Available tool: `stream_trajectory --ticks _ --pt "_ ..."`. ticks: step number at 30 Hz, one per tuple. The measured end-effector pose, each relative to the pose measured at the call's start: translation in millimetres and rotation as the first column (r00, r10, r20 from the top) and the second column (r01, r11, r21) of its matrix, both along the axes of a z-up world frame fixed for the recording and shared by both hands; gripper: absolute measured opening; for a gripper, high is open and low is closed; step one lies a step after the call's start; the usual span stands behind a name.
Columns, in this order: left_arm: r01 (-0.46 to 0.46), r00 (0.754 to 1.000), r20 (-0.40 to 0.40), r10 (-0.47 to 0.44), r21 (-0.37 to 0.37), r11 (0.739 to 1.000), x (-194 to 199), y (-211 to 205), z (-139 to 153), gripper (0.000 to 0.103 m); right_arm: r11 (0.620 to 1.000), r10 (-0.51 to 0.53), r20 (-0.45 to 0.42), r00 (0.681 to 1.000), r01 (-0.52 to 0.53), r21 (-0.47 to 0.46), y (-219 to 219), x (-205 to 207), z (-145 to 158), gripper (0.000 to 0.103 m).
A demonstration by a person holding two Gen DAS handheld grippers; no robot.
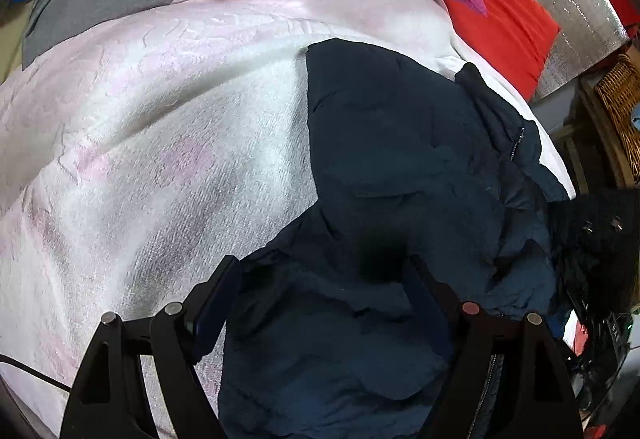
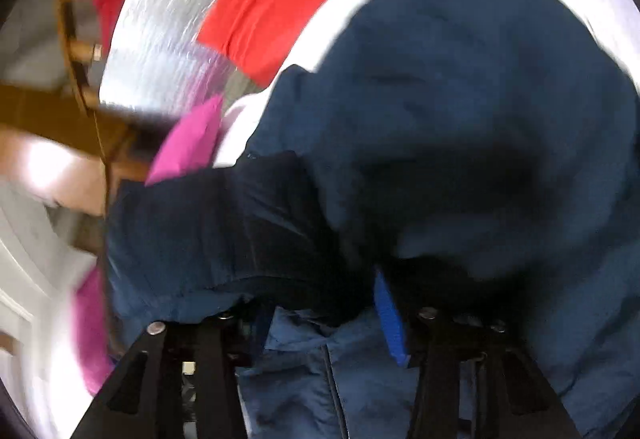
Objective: Fold large clothes
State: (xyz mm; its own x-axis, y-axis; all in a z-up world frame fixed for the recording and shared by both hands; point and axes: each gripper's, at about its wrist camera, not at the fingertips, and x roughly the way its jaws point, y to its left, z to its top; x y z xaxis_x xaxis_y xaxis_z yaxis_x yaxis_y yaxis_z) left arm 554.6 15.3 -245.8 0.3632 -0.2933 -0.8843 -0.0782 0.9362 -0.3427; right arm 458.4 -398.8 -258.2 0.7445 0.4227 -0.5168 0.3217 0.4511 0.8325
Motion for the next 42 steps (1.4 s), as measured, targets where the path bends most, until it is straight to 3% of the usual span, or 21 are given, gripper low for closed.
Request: stream_trajectory --ticks 3,5,6,10,13,18,21,23,26,31,35,42 --pt "0.005 1.0 0.013 -0.005 0.007 1.0 6.2 -1.9 0.5 0.083 1.0 -0.001 0.023 1.0 0.0 0.026 -8.4 -8.1 -2.8 0.057" --pt "0.014 0.999 0.041 -0.016 0.03 0.999 5.8 -8.2 3.7 0.083 1.0 -0.004 0.043 0.999 0.003 0.022 -12.0 -8.9 2.6 0.068" --pt "0.018 0.998 0.057 -0.02 0.044 0.999 4.7 -9.4 6.1 0.083 1.0 -0.011 0.051 0.999 0.011 0.016 -14.8 -9.1 5.5 0.069" --pt "0.024 0.985 0.166 -0.045 0.123 0.992 4.2 -16.2 21.3 0.083 0.998 -0.044 0.05 0.998 0.041 0.052 -29.3 -5.4 5.6 0.069" --pt "0.011 0.958 0.278 -0.067 0.2 0.98 -0.8 -19.6 40.9 0.083 0.992 -0.094 0.062 0.994 0.089 0.087 -44.5 -5.4 4.3 0.069" --pt "-0.006 0.922 0.375 -0.091 0.248 0.969 -7.0 -22.1 56.8 0.083 0.975 -0.179 0.071 0.981 0.168 0.143 -61.2 -16.2 -4.4 0.068" --pt "-0.012 0.909 0.406 -0.099 0.262 0.965 -8.0 -24.3 61.7 0.083 0.969 -0.194 0.061 0.979 0.182 0.168 -65.1 -18.2 -9.4 0.054" --pt "-0.015 0.902 0.419 -0.102 0.269 0.963 -9.7 -24.8 63.3 0.083 0.974 -0.187 0.053 0.981 0.178 0.141 -63.3 -18.2 -7.6 0.043" --pt "-0.024 0.893 0.438 -0.104 0.278 0.96 -12.1 -26.3 67.6 0.083 0.98 -0.178 0.081 0.981 0.169 0.105 -60.4 -20.7 1.6 0.038" --pt "-0.041 0.876 0.47 -0.106 0.291 0.956 -17.4 -26.2 74.0 0.083 0.989 -0.135 0.147 0.98 0.143 -0.041 -51.5 -23.0 33.1 0.037" --pt "-0.043 0.861 0.497 -0.11 0.287 0.957 -20.2 -25.9 78.9 0.083 0.976 -0.102 0.094 0.99 0.118 -0.18 -44.5 -18.7 40.0 0.037" --pt "-0.051 0.843 0.524 -0.121 0.301 0.952 -24.6 -27.7 83.7 0.083 0.957 -0.078 0.029 0.996 0.083 -0.276 -41.5 -19.5 37.0 0.037"
